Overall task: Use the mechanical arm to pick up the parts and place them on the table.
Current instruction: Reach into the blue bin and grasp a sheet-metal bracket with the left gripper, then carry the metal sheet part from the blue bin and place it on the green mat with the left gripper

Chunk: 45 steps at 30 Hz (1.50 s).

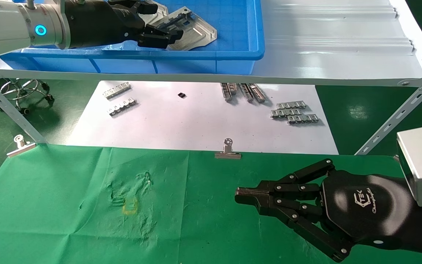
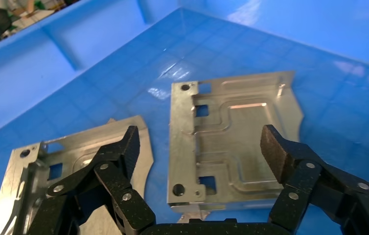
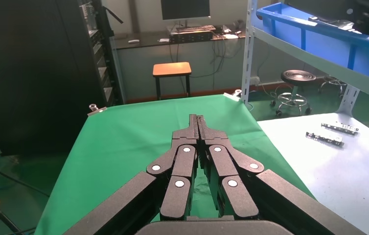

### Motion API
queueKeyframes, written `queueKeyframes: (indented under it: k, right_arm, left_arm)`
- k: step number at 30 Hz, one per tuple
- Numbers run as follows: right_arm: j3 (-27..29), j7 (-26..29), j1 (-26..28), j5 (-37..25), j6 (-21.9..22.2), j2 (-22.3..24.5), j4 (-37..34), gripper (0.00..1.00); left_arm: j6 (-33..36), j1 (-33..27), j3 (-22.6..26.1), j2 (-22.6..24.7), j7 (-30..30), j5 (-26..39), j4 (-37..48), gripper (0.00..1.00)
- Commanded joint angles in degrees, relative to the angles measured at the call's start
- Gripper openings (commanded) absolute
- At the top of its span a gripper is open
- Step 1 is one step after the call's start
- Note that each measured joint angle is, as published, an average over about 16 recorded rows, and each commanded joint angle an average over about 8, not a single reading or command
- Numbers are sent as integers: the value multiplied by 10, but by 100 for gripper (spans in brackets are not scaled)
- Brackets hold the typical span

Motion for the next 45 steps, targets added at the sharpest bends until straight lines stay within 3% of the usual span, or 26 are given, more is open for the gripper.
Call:
queueKeyframes:
  k: [1, 20, 37, 45]
  right_arm:
    - [0, 0, 0, 0, 0, 0, 0, 0]
    - [0, 0, 0, 0, 0, 0, 0, 0]
    - [0, 0, 0, 0, 0, 0, 0, 0]
    - [0, 0, 0, 0, 0, 0, 0, 0]
  left_arm:
    - [-11, -2, 0, 6, 4, 1, 11, 0]
    - [-50, -1, -5, 24, 23, -6, 37, 0]
    - [-41, -9, -10, 20, 28, -13, 39, 0]
    - [-3, -25, -21, -4, 28, -29, 35, 0]
